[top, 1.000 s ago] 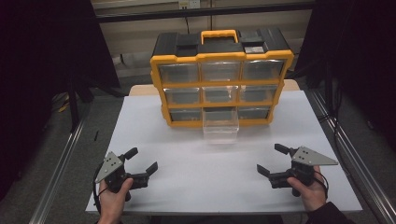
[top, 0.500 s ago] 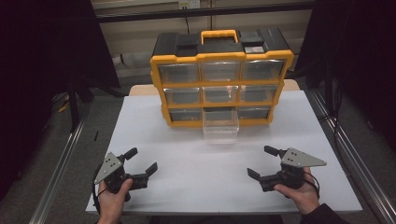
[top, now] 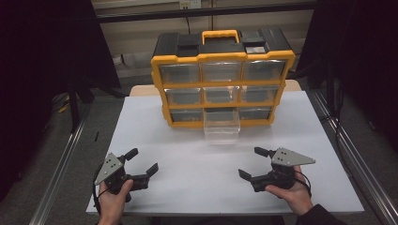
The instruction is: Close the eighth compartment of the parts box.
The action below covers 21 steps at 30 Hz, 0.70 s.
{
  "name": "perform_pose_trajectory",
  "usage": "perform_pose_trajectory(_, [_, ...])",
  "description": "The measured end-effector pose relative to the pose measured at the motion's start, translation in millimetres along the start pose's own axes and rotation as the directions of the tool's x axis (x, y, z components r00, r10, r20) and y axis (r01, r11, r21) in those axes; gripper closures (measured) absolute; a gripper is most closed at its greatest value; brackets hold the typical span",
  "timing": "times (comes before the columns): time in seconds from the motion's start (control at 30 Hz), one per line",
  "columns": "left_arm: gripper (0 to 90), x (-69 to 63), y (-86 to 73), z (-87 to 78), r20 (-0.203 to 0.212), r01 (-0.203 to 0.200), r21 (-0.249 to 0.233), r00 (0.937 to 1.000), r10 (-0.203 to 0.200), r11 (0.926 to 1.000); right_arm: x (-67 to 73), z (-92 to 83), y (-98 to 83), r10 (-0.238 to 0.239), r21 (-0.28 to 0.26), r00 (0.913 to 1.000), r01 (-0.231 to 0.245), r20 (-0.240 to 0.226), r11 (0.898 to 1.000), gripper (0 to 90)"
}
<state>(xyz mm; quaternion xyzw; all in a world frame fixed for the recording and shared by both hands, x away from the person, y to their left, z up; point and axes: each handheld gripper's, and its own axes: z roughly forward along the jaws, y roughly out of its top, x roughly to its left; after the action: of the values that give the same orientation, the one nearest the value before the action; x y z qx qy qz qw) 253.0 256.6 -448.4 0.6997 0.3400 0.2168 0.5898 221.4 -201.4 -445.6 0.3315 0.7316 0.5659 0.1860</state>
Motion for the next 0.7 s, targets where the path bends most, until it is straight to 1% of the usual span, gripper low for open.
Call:
perform_pose_trajectory(0.1, [3.1,0.0,0.0,0.0,-0.001,0.001,0.0,1.0,-0.001,1.0,1.1,1.9,0.8,0.002,0.003,1.0,-0.002,0.002,1.0,4.1])
perform_pose_trajectory(0.13, [3.1,-0.1,0.0,0.0,0.0,0.001,0.001,1.0,-0.001,1.0,1.8,4.6,1.5,0.002,0.002,1.0,-0.002,-0.006,1.0,5.0])
perform_pose_trajectory(0.27, [3.1,0.0,0.1,-0.2,-0.001,-0.001,0.001,1.0,0.001,1.0,3.5,8.5,2.5,0.008,0.01,0.9999,-0.007,-0.008,1.0,5.8])
perform_pose_trajectory(0.3, [3.1,-0.3,0.0,0.1,-0.002,0.006,-0.004,1.0,-0.006,1.0,3.9,11.5,3.7,0.001,0.013,0.9999,-0.001,-0.015,1.0,6.4])
perform_pose_trajectory(0.5, [3.2,0.1,0.1,0.0,-0.003,0.002,-0.005,1.0,-0.002,1.0,4.5,17.2,6.2,0.005,0.007,0.9997,-0.005,-0.023,1.0,8.1])
perform_pose_trajectory(0.57, [3.4,0.5,0.1,-0.8,-0.014,-0.006,0.005,0.9999,0.006,1.0,4.5,20.5,7.0,0.0,0.009,0.9997,0.0,-0.023,1.0,9.5])
perform_pose_trajectory(0.6, [3.6,0.8,-0.1,-0.9,-0.017,0.002,0.003,0.9999,-0.002,1.0,4.6,21.1,7.3,0.002,0.013,0.9997,-0.001,-0.024,1.0,10.4])
perform_pose_trajectory(0.67, [3.5,1.0,-0.3,-0.7,-0.016,0.008,0.0,0.9998,-0.008,1.0,4.5,22.7,7.6,-0.003,0.009,0.9996,0.003,-0.027,1.0,15.1])
perform_pose_trajectory(0.7, [3.6,2.0,-0.3,-1.0,-0.012,0.007,-0.001,0.9999,-0.007,1.0,4.5,23.5,7.8,0.001,0.01,0.9995,-0.001,-0.032,1.0,15.7])
